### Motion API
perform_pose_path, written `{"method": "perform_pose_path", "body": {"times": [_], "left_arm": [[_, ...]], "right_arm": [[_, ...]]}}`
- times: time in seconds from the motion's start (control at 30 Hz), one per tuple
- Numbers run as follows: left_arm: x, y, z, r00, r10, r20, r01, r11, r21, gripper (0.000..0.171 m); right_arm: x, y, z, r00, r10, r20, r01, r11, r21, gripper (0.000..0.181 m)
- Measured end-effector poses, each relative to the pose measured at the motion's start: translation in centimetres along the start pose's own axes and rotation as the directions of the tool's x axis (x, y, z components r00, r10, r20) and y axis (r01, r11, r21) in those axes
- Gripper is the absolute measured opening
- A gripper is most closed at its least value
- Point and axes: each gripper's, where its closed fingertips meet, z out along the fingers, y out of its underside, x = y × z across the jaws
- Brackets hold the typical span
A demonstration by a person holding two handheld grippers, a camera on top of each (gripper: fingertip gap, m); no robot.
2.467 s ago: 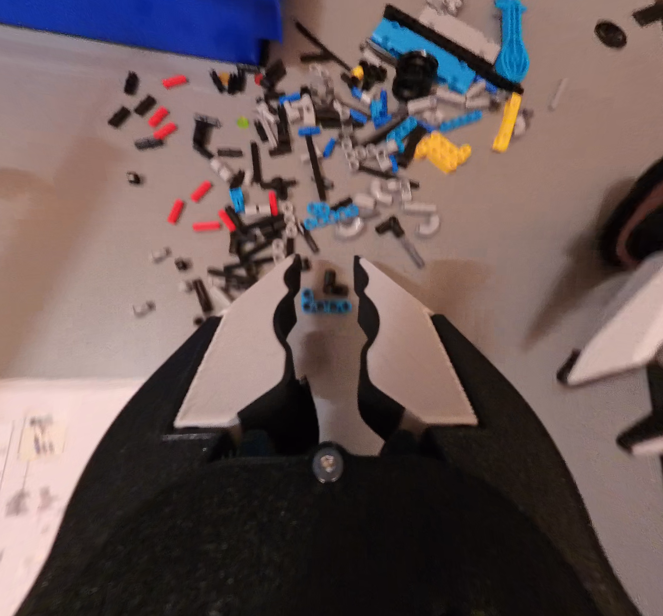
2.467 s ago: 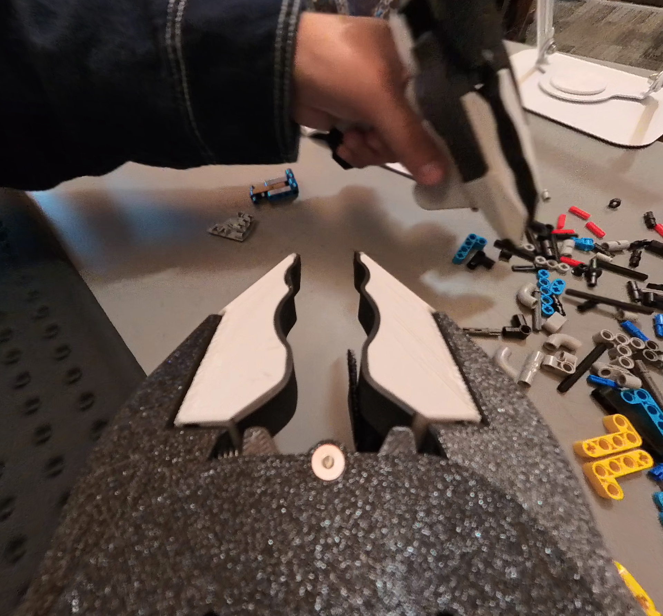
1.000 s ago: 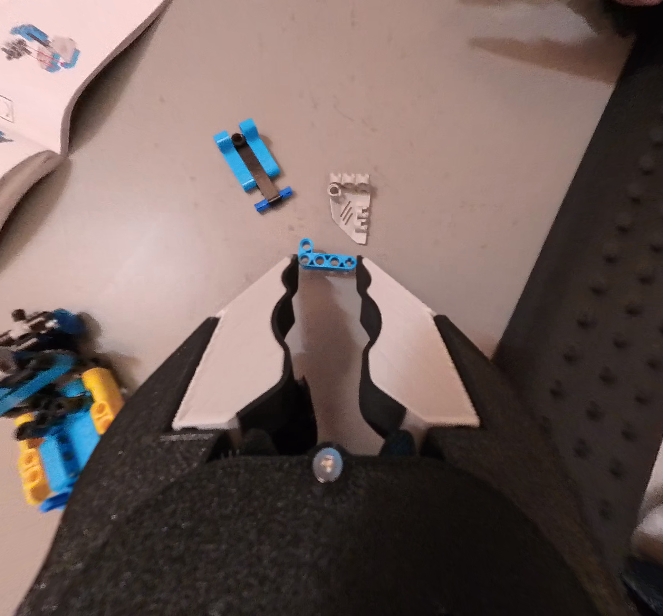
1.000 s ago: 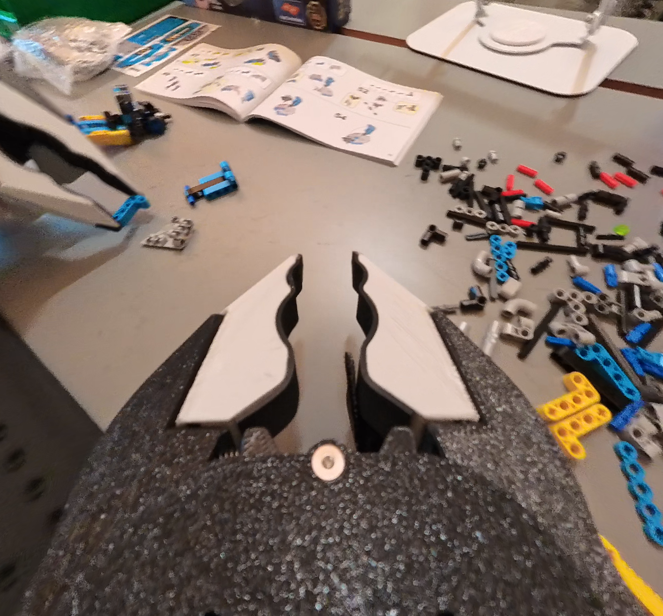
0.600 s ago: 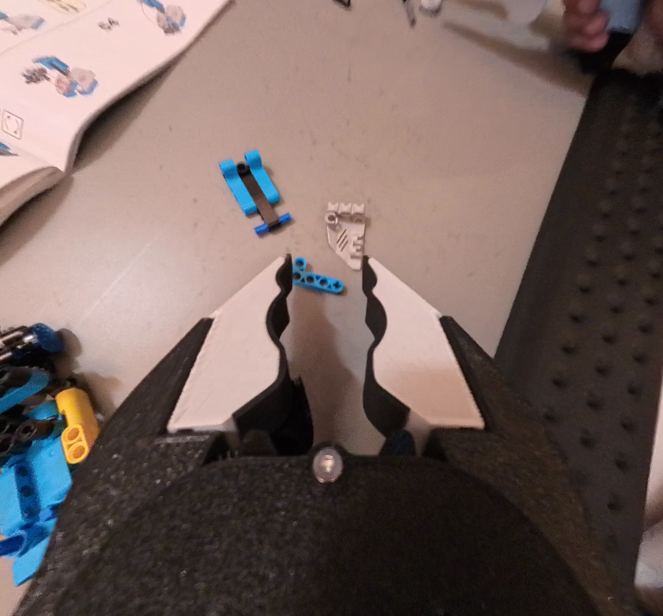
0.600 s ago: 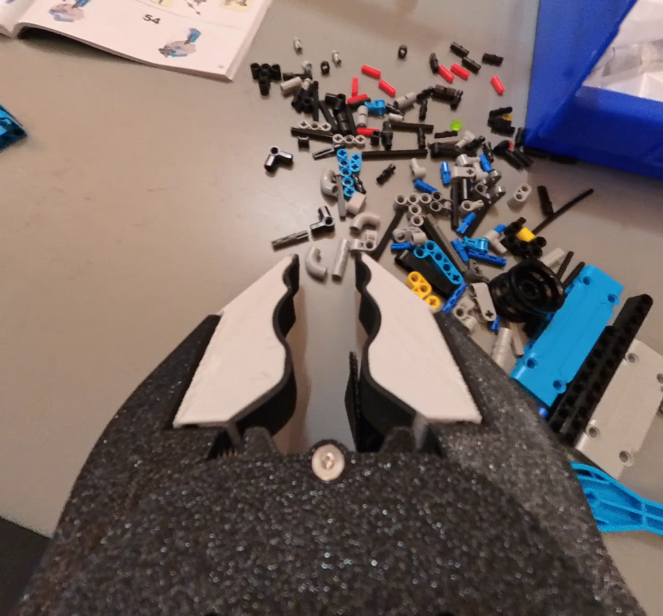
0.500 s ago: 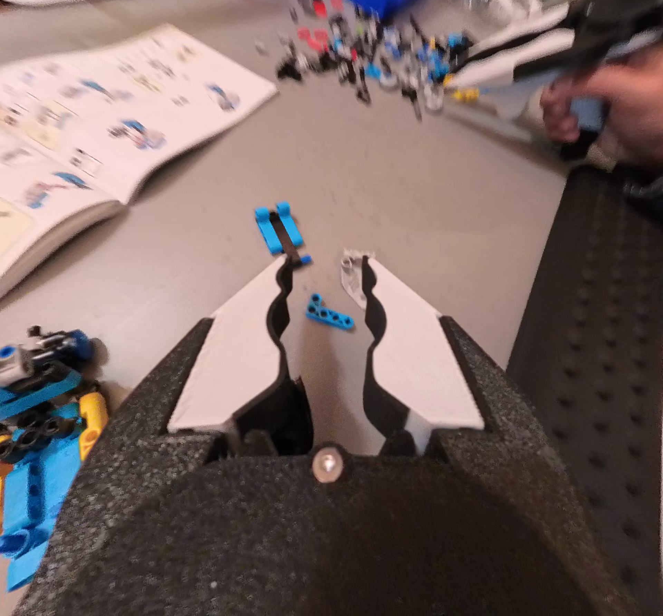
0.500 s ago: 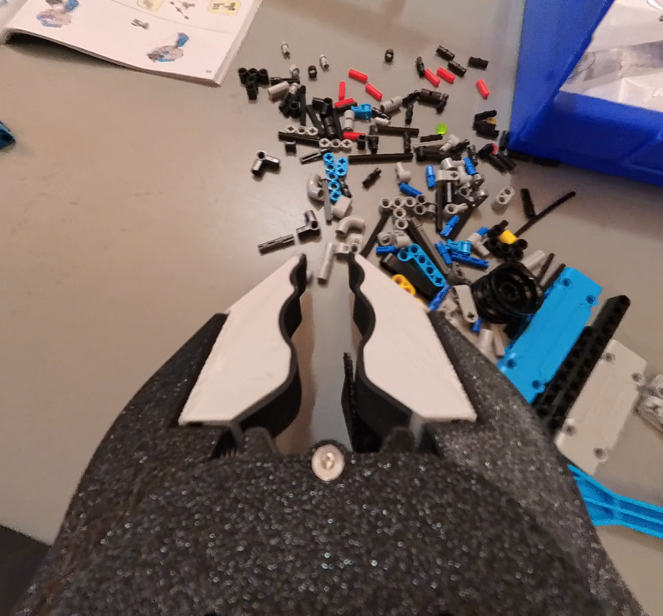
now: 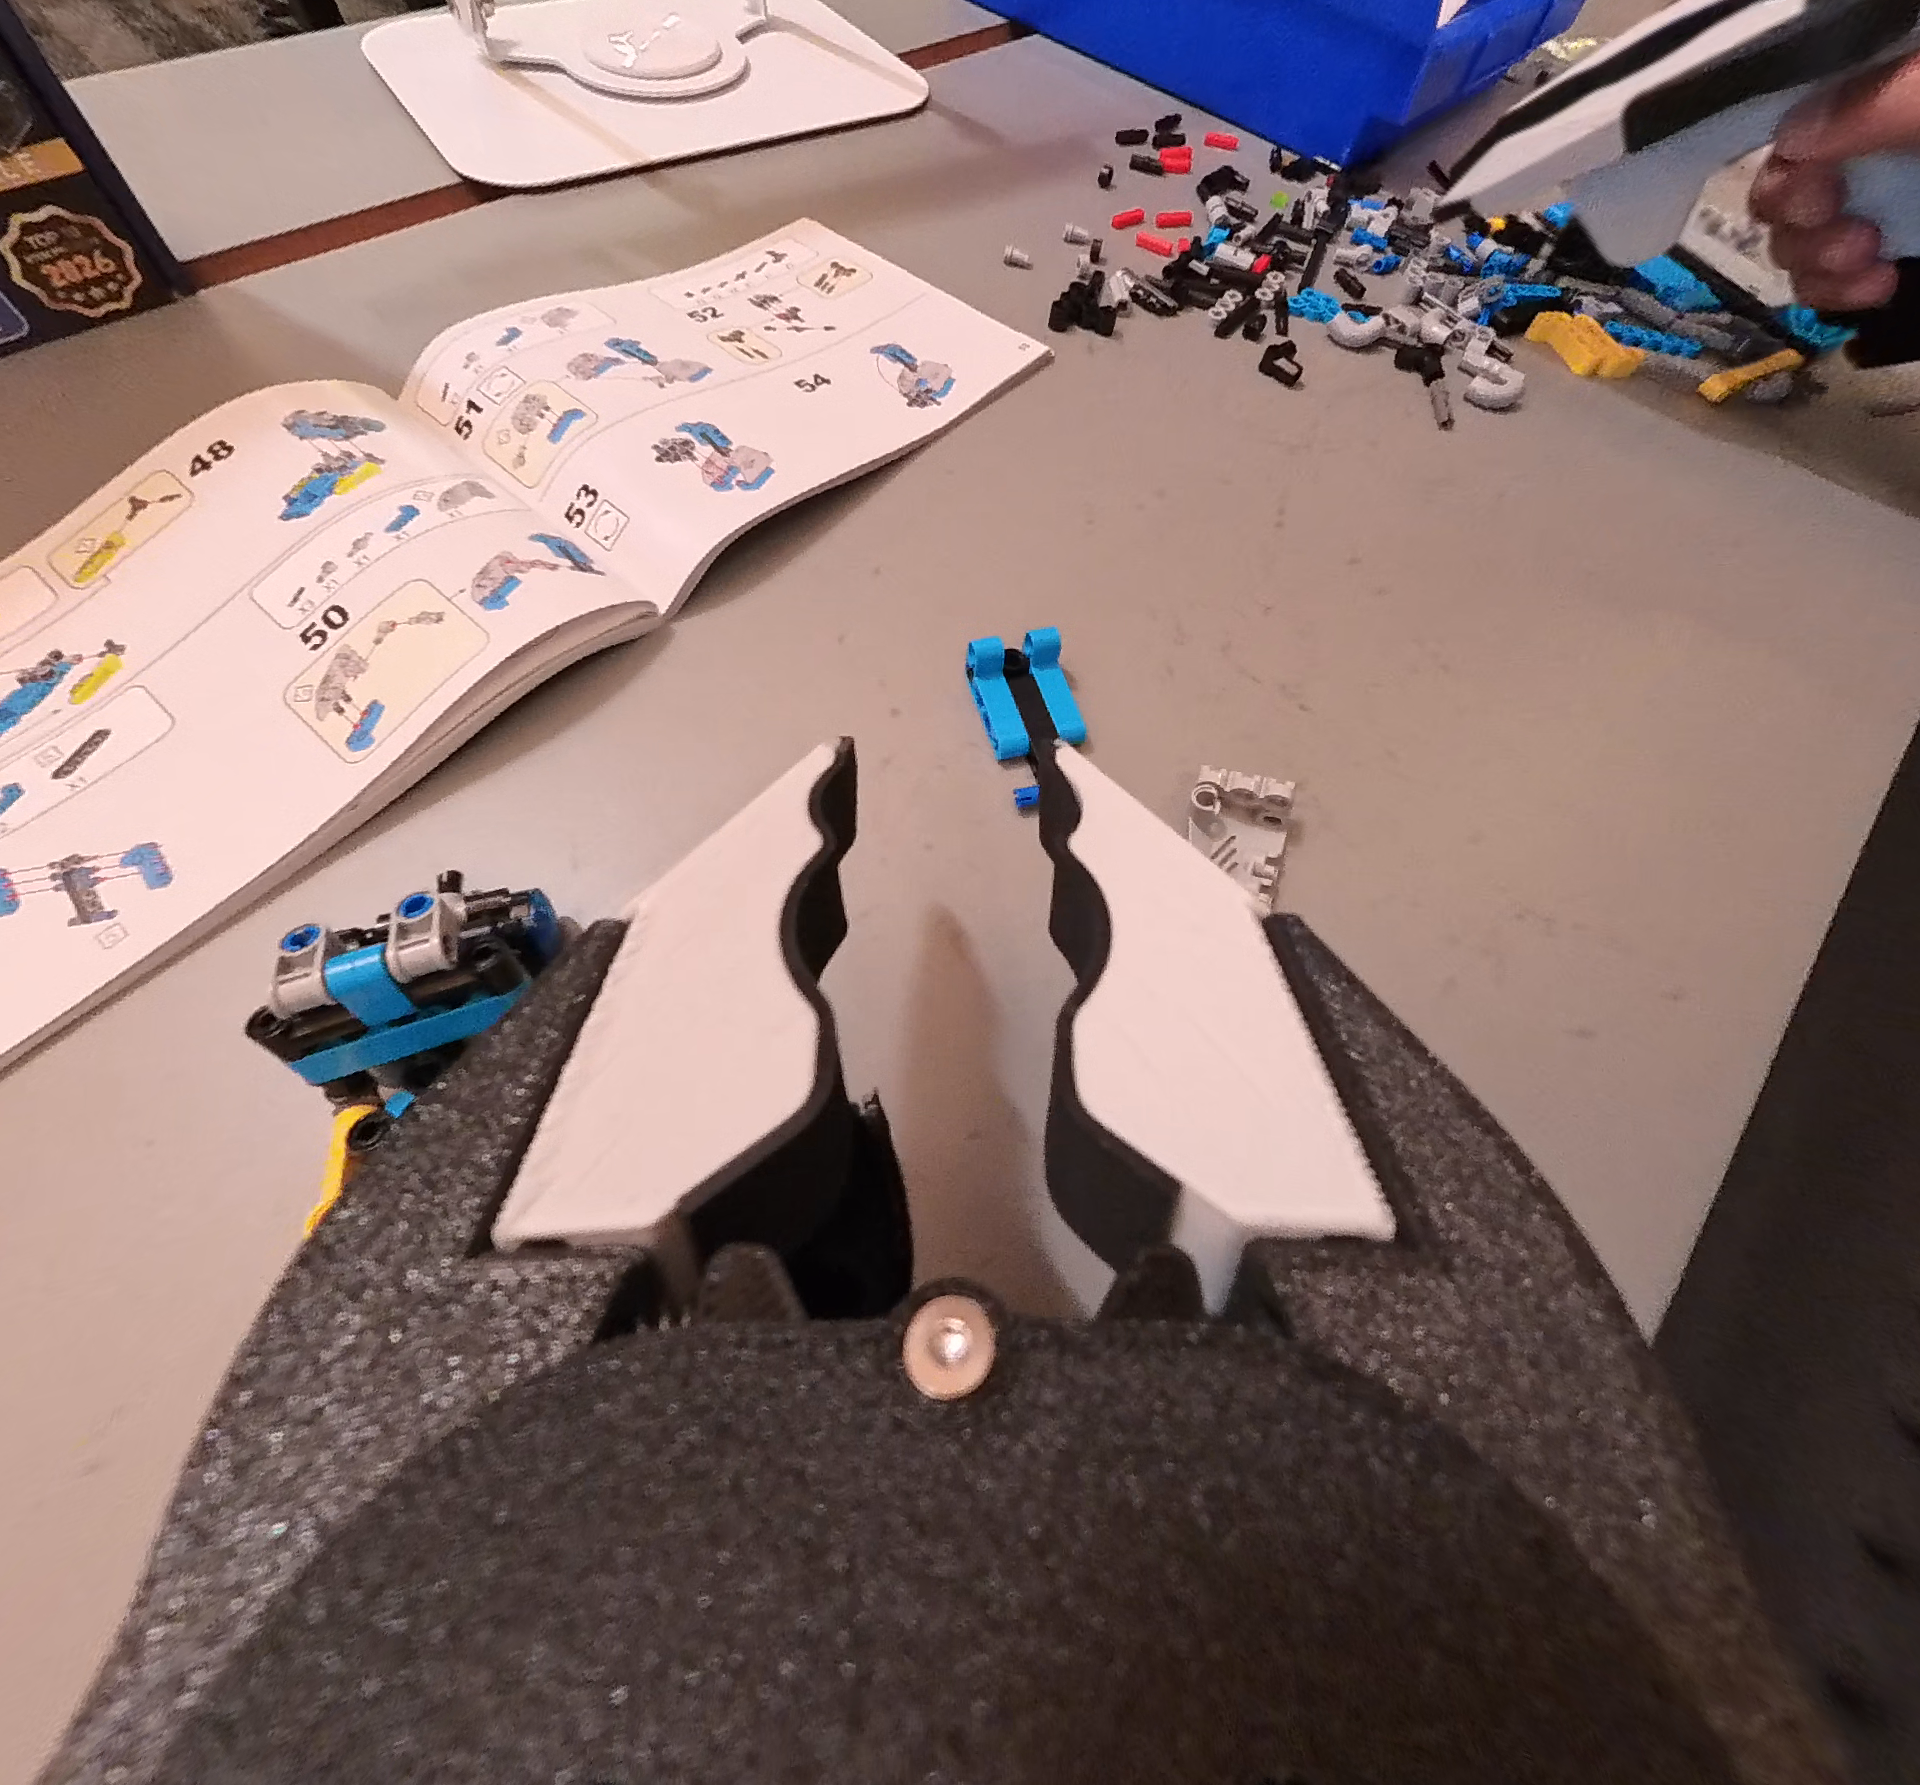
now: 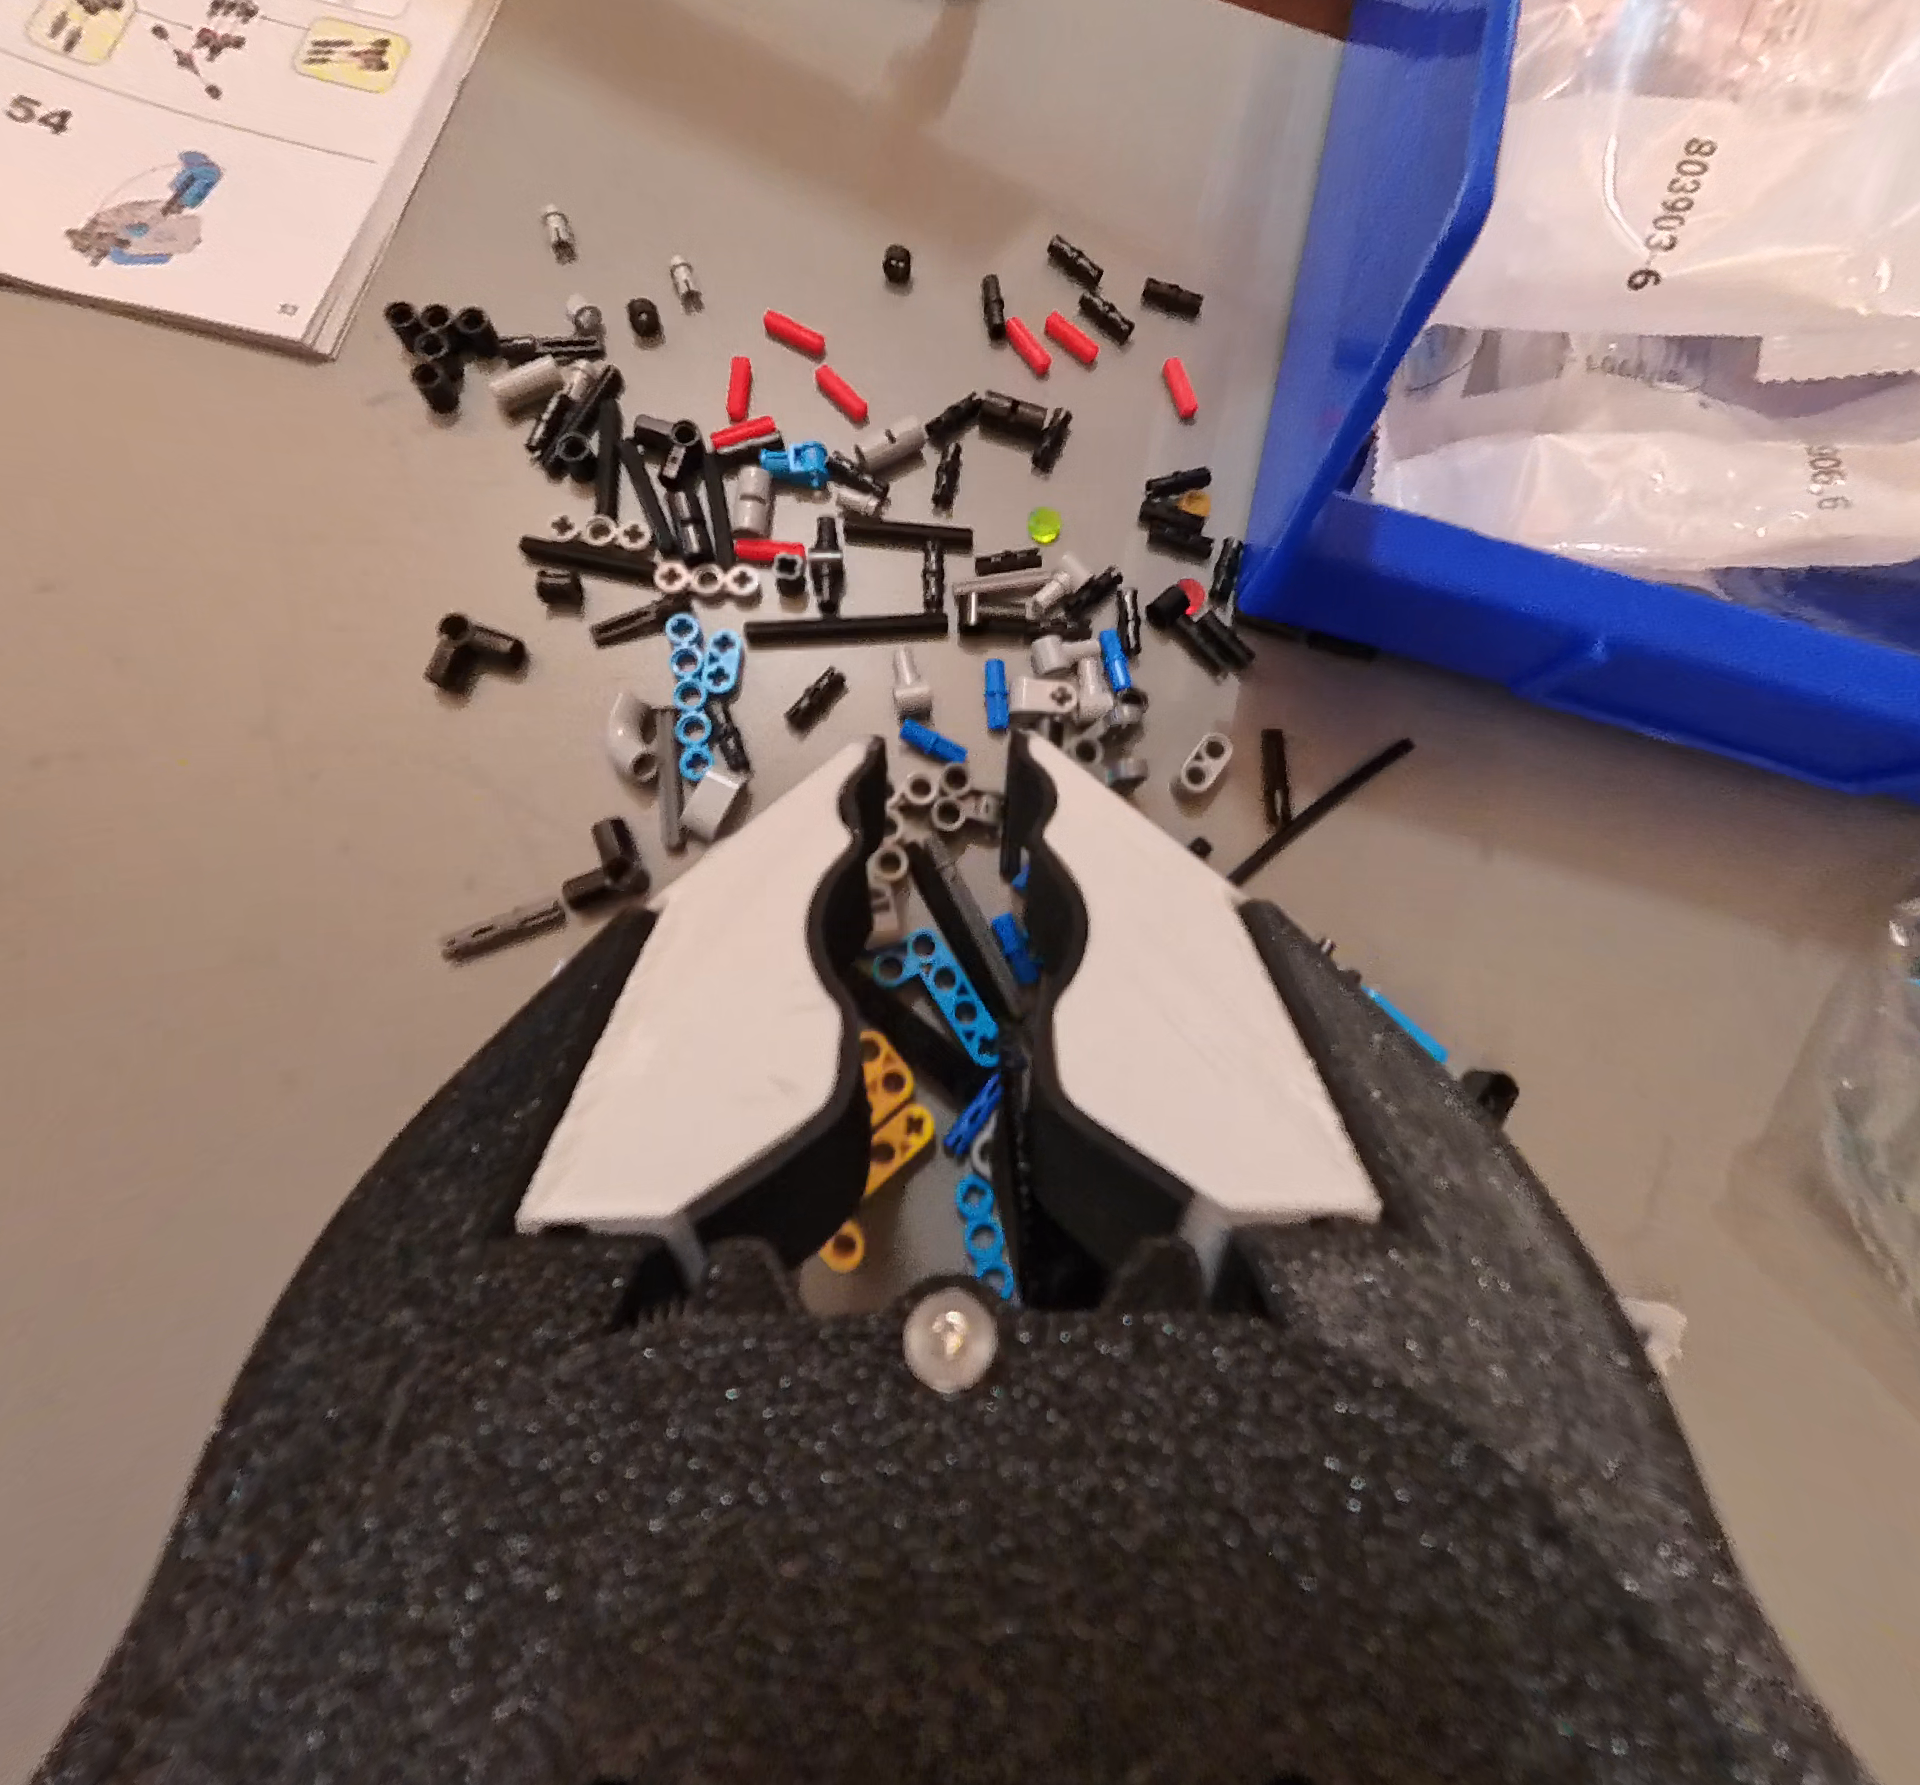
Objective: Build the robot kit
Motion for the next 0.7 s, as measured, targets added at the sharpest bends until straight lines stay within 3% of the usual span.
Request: {"method": "perform_pose_path", "body": {"times": [0.7], "left_arm": [[-0.3, 0.4, -0.1, 0.993, -0.11, -0.049, 0.109, 0.994, -0.02, 0.033]], "right_arm": [[-2.3, -0.2, 2.3, 0.998, -0.002, 0.068, 0.006, 0.998, -0.068, 0.025]]}}
